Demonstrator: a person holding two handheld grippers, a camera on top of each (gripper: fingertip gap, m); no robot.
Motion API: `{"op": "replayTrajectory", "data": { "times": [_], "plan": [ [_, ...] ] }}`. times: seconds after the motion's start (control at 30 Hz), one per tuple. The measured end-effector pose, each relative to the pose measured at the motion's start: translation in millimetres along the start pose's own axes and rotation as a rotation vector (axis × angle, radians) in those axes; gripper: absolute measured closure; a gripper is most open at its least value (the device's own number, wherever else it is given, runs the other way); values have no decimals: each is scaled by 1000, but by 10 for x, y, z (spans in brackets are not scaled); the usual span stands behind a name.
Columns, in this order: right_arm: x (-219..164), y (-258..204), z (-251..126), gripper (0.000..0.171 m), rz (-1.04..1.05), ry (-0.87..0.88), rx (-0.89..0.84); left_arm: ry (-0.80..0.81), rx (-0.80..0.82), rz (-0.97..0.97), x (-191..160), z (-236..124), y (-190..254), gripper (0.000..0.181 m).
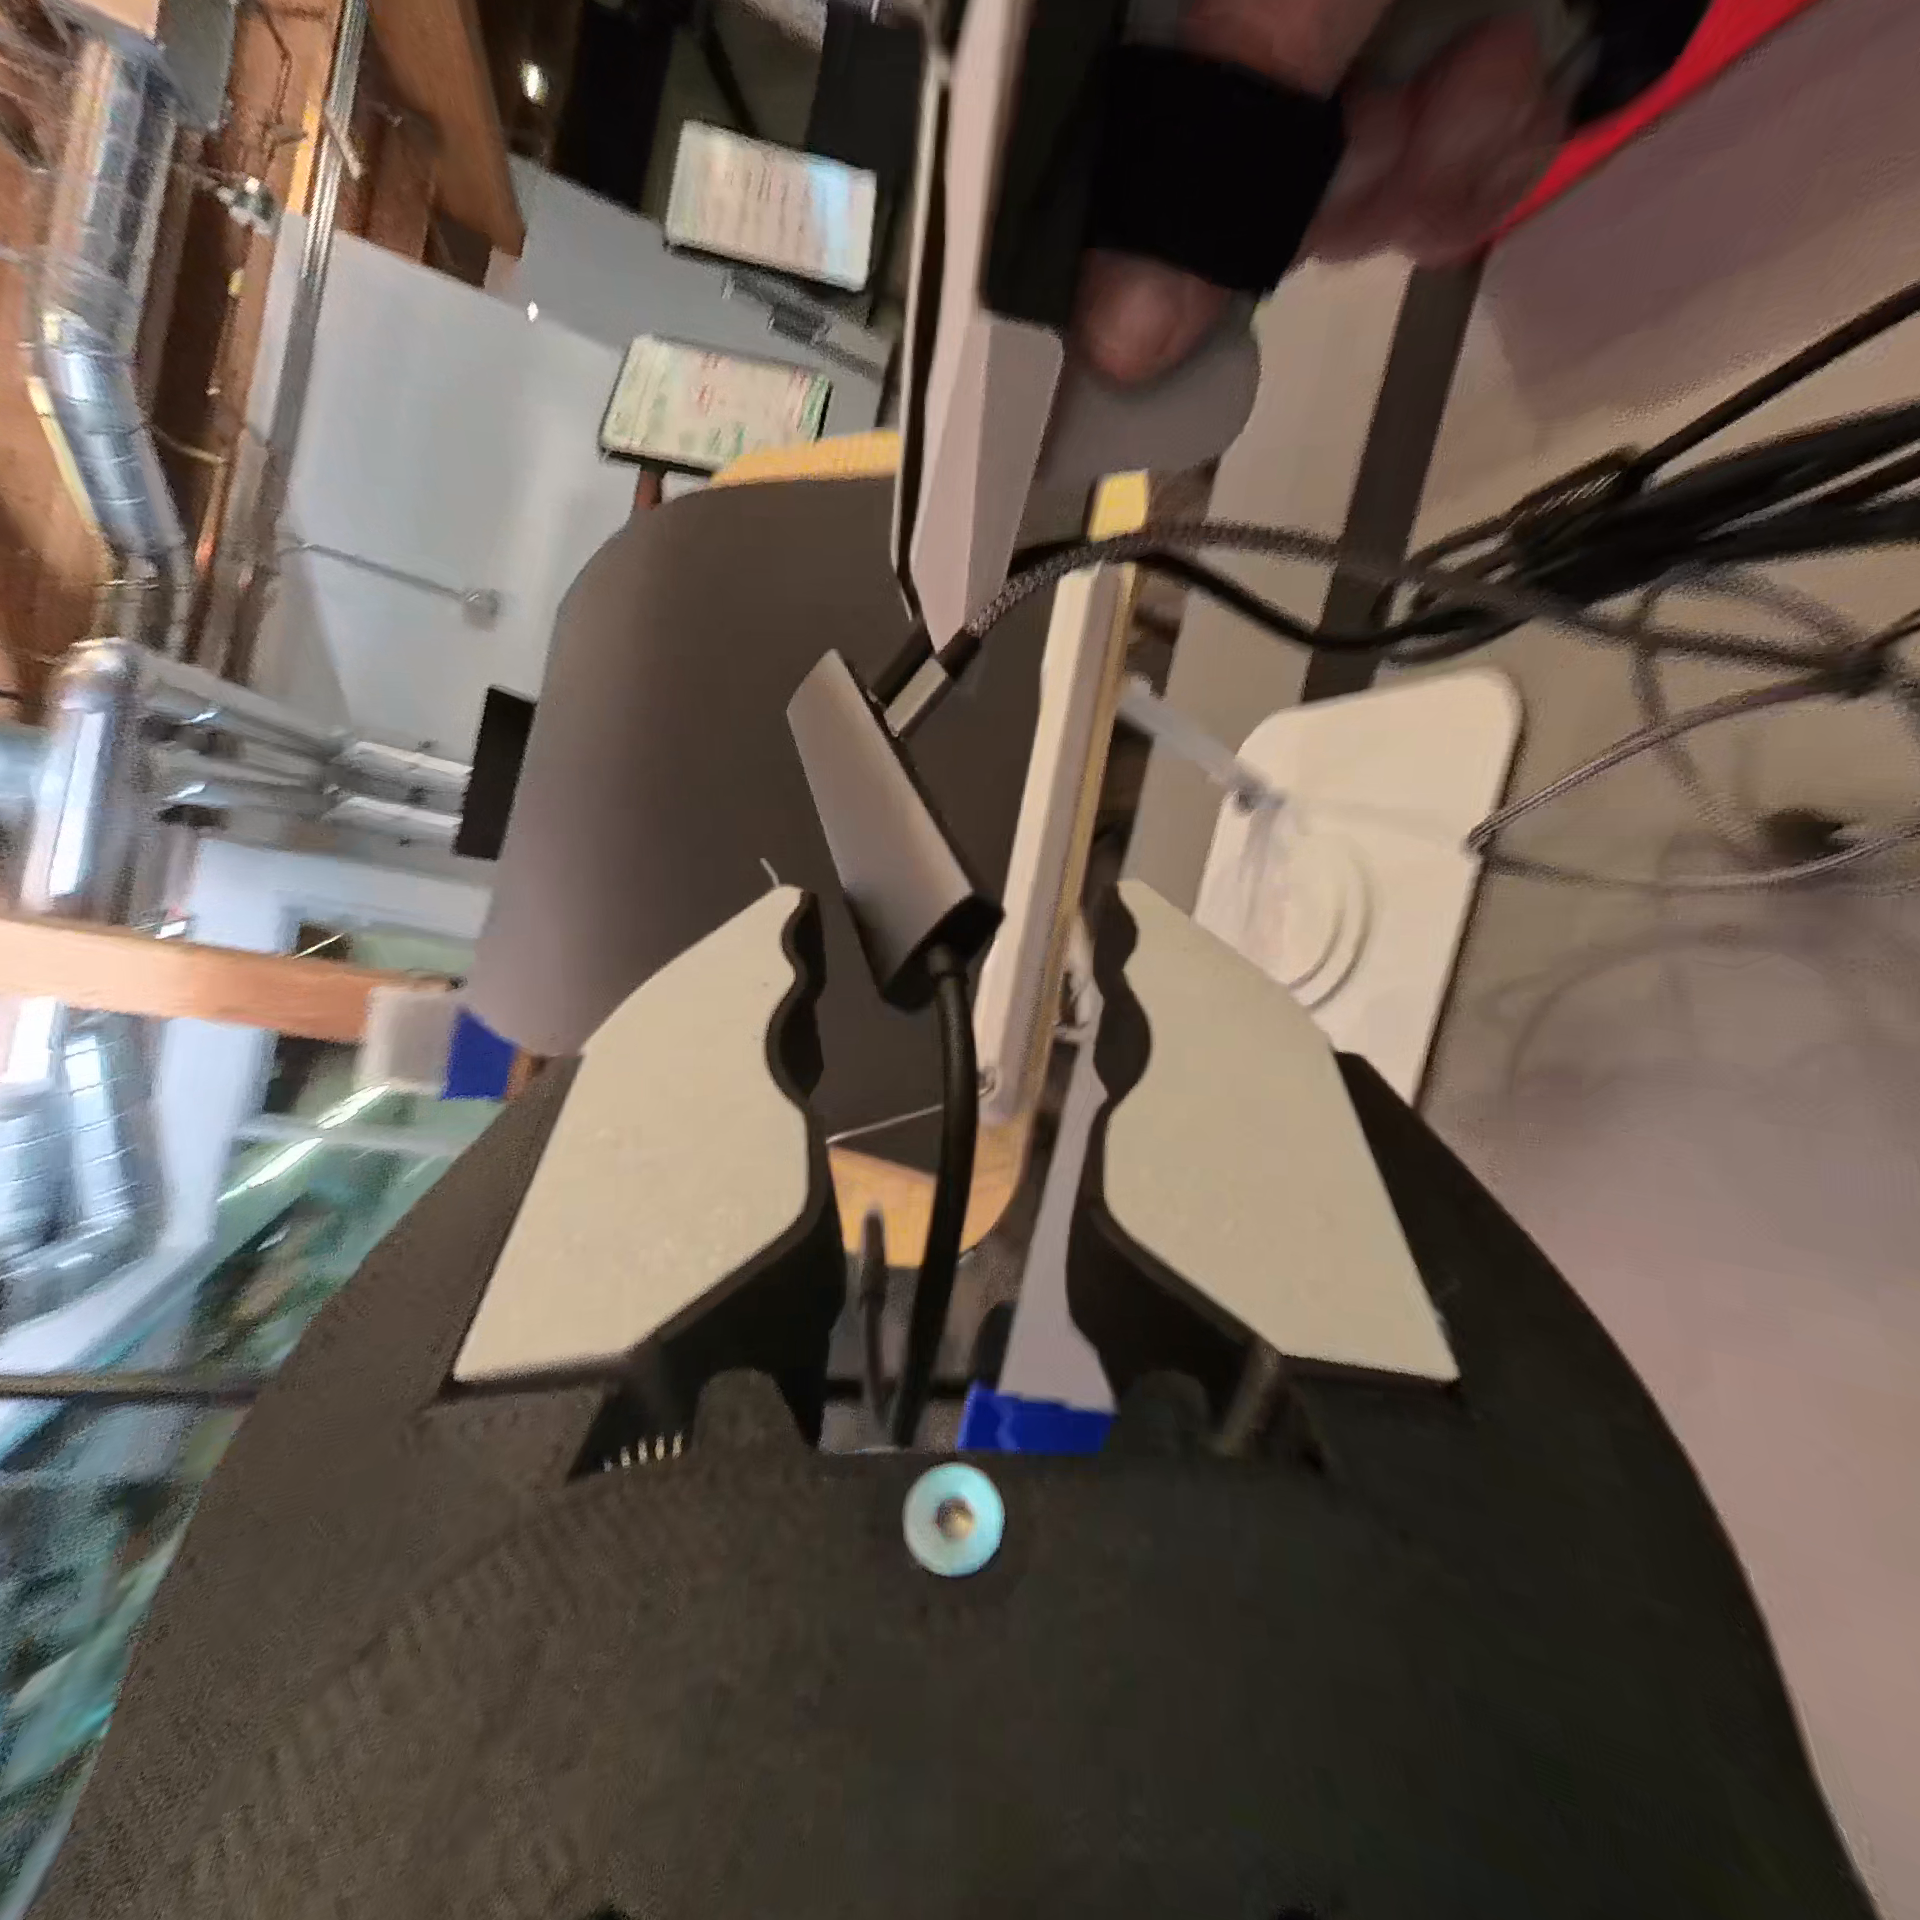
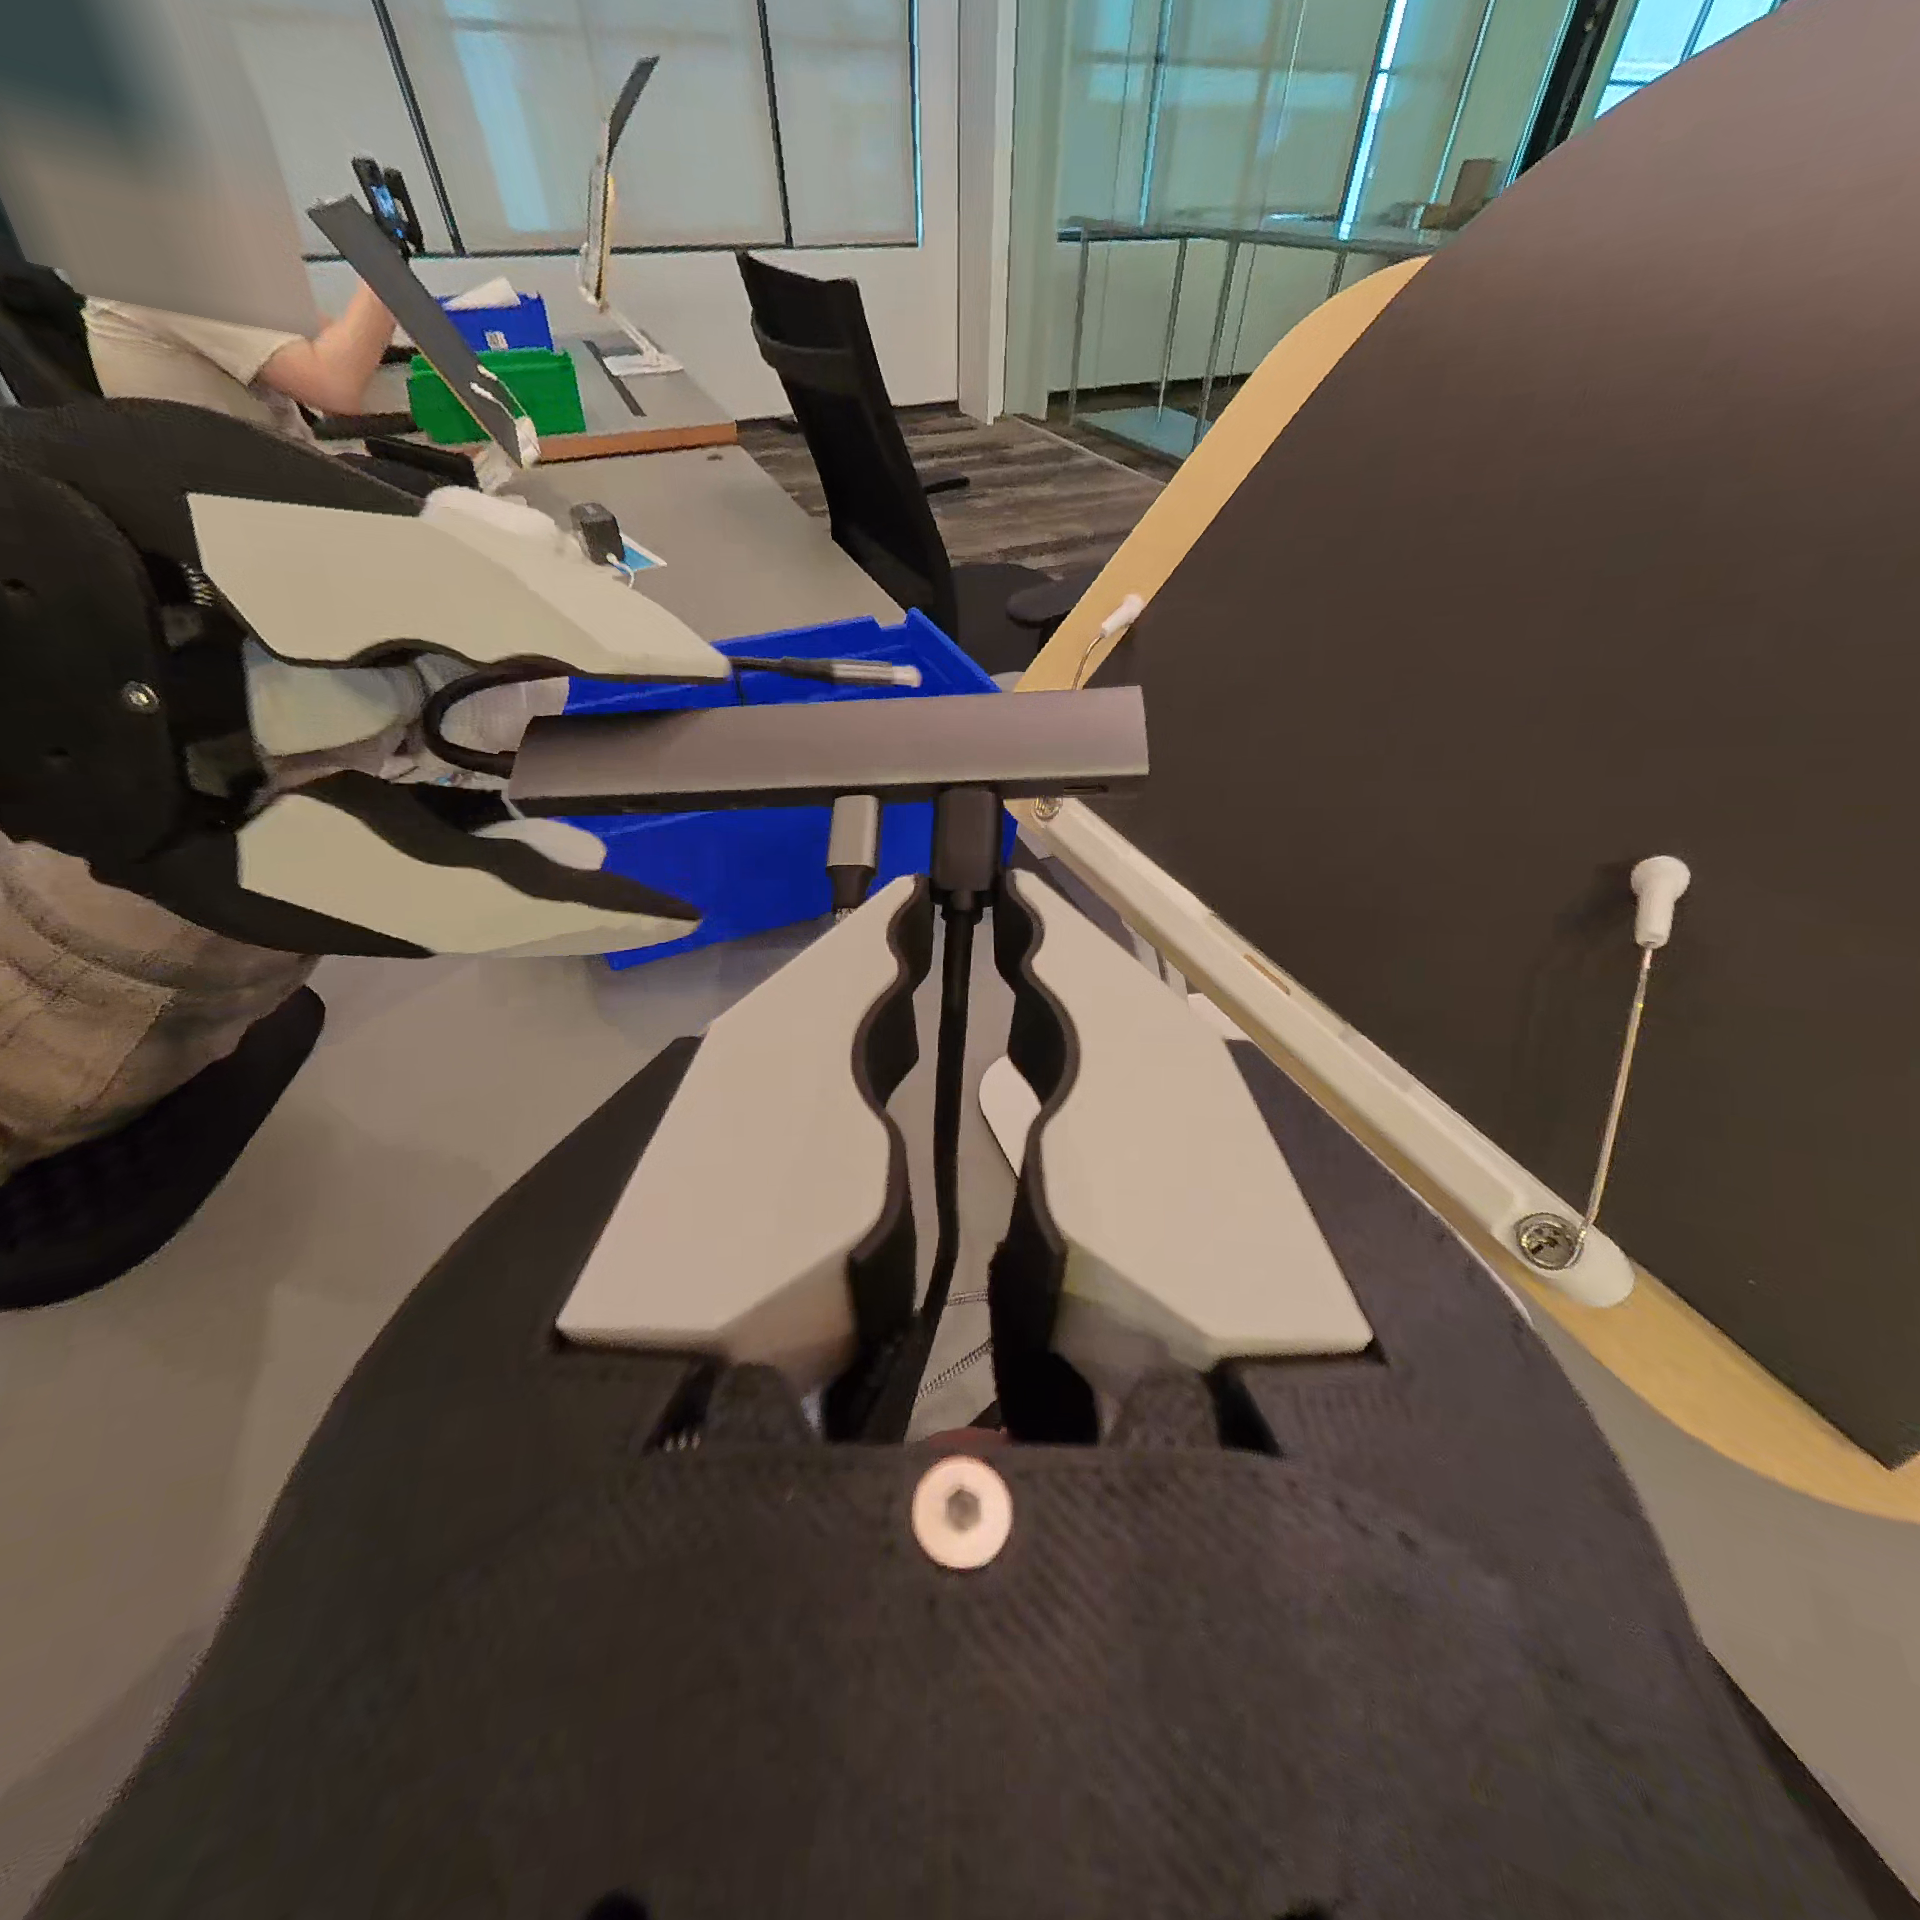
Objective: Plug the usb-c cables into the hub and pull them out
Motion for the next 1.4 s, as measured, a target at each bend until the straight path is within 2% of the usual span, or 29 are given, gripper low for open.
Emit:
{"op": "replayTrajectory", "data": {
  "times": [0.17,0.33,0.43,0.53,0.6,0.67,0.73,0.83,0.93,1.1,1.27,1.4],
  "plan": [
    [35,0,-74,163,33,60,77,280,3,-227,-38,-482,-360,126],
    [40,-25,-102,163,70,89,172,475,81,-469,-446,-978,-747,135],
    [54,-24,-92,163,123,126,221,406,131,-498,-803,-974,-758,138],
    [83,-52,-58,163,168,174,274,224,81,-449,-1075,-609,-522,135],
    [96,-78,-32,163,202,201,323,181,1,-440,-1122,-326,-316,135],
    [95,-103,-3,163,226,204,364,198,-40,-441,-1028,-105,-161,132],
    [81,-114,28,163,247,190,385,235,-19,-418,-830,24,-83,120],
    [30,-94,80,163,261,144,371,304,98,-409,-511,32,-118,107],
    [-8,-99,148,163,289,121,385,358,183,-395,-262,-28,-151,109],
    [-79,-214,297,163,311,41,458,372,231,-376,-118,-70,-162,118],
    [-145,-280,409,163,341,-11,515,381,214,-283,-74,-120,-116,158],
    [-137,-275,414,163,338,4,517,351,223,-258,-80,-128,-122,159]
  ]
}}
Point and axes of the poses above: each gripper's, where its closed fingertips meet, z out along the fingers, x out of its top, y = z × x across the jaws, the point moved 8 cm from there along -z, back along the fingers, and after that the axes turned 11 degrees about z, right-handed, at the moved point
